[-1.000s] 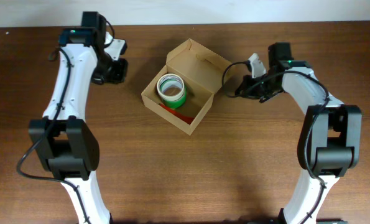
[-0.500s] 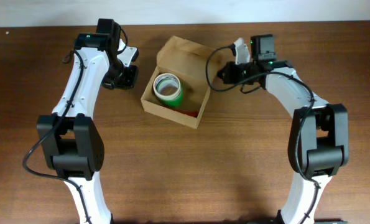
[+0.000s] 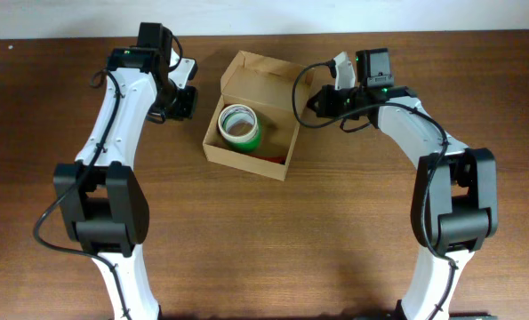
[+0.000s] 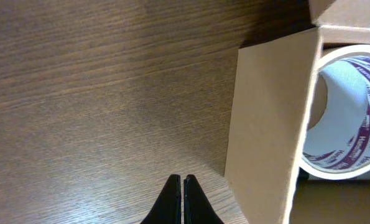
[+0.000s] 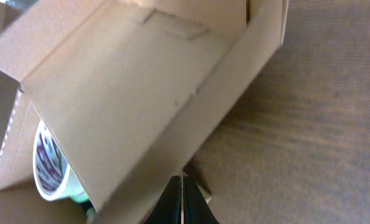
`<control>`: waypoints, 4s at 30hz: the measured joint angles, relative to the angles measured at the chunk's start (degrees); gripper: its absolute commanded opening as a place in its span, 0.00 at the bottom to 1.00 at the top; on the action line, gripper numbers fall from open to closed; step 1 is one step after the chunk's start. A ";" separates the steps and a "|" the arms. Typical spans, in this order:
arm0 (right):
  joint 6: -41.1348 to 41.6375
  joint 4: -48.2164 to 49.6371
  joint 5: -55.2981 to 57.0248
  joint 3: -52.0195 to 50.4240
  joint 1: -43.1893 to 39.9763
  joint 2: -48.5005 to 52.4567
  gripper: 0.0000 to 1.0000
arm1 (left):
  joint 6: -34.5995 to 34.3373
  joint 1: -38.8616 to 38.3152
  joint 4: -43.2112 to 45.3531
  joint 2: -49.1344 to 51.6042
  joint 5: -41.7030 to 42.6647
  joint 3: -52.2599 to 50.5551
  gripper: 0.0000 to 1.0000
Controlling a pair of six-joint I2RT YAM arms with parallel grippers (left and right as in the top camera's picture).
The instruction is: Pack container
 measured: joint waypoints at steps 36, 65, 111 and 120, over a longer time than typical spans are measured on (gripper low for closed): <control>-8.00 -19.65 -0.76 7.26 -11.41 0.02 0.04 | -15.78 -8.72 -4.28 8.50 3.67 -0.33 0.02; 1.40 -5.11 0.13 7.32 -0.79 0.02 0.04 | -16.57 -0.59 5.20 8.50 6.40 -0.33 0.02; 9.22 5.73 -25.94 7.48 -4.83 10.21 0.03 | -38.99 4.20 48.06 19.43 49.94 -0.59 0.01; 10.93 8.20 -26.38 7.48 -4.83 10.21 0.04 | -44.85 4.44 57.29 19.43 56.37 -0.59 0.01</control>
